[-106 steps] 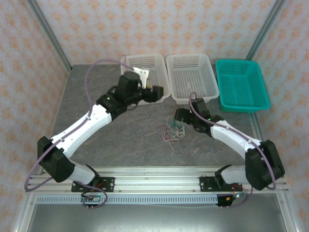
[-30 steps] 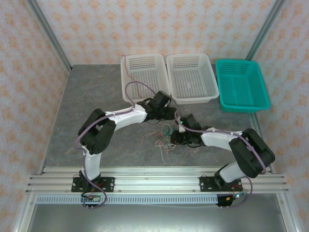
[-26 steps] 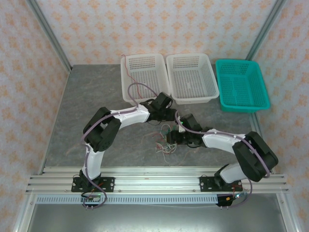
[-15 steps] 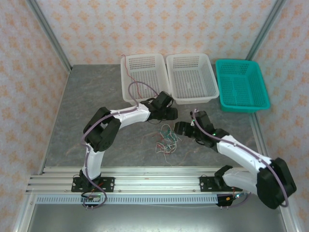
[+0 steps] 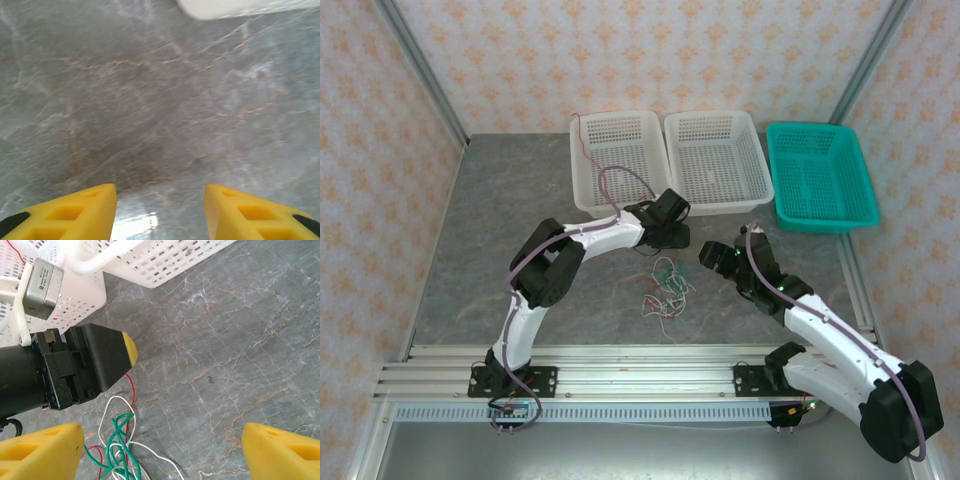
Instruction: Untangle the cables
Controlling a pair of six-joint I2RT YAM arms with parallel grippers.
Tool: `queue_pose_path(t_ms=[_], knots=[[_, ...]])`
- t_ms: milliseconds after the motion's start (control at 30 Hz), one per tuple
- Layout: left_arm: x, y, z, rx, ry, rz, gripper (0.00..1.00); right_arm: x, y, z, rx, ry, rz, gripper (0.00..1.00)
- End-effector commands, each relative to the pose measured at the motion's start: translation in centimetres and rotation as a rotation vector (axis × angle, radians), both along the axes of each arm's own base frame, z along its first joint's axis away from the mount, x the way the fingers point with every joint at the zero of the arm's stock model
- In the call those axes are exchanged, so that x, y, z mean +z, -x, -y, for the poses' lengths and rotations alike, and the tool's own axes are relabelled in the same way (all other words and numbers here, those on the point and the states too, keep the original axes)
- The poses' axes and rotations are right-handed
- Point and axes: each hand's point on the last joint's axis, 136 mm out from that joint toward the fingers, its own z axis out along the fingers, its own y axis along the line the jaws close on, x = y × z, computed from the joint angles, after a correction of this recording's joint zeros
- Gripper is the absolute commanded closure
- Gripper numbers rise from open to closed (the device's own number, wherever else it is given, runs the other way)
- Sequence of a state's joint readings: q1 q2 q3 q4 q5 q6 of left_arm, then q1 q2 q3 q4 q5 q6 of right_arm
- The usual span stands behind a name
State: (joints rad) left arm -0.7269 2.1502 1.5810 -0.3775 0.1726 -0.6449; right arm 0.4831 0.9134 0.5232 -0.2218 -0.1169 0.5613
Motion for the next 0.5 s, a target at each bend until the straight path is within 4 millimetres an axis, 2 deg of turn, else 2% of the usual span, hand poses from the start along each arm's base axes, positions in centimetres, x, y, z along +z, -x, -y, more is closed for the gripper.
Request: queue_pose_path(t_ms=[0, 133, 300, 367, 467], knots=[[0.4, 0.2, -0.8, 0.002, -0.058, 0.01, 0.56, -0.8, 0.1, 0.3, -0.019, -0.001, -0.015, 0.17], [0.4, 0.6, 0.3, -0.022, -0.006, -0.021, 0.72, -0.8, 0.0, 0.3, -0.021, 0.001, -0.014, 0.17], [1.2, 0.3, 0.5, -0.021, 0.005, -0.008, 1.0, -0.8, -0.1, 0.5, -0.029, 0.002, -0.01, 0.17], [2.1, 0.2, 0.8, -0.023, 0.034, 0.002, 1.0, -0.8, -0.2, 0.2, -0.013, -0.002, -0.004, 0.18], [4.9, 0.3, 1.5, -0.029, 0.111, 0.032, 1.0, -0.1, -0.5, -1.9, 0.102, -0.044, 0.05, 0.18]])
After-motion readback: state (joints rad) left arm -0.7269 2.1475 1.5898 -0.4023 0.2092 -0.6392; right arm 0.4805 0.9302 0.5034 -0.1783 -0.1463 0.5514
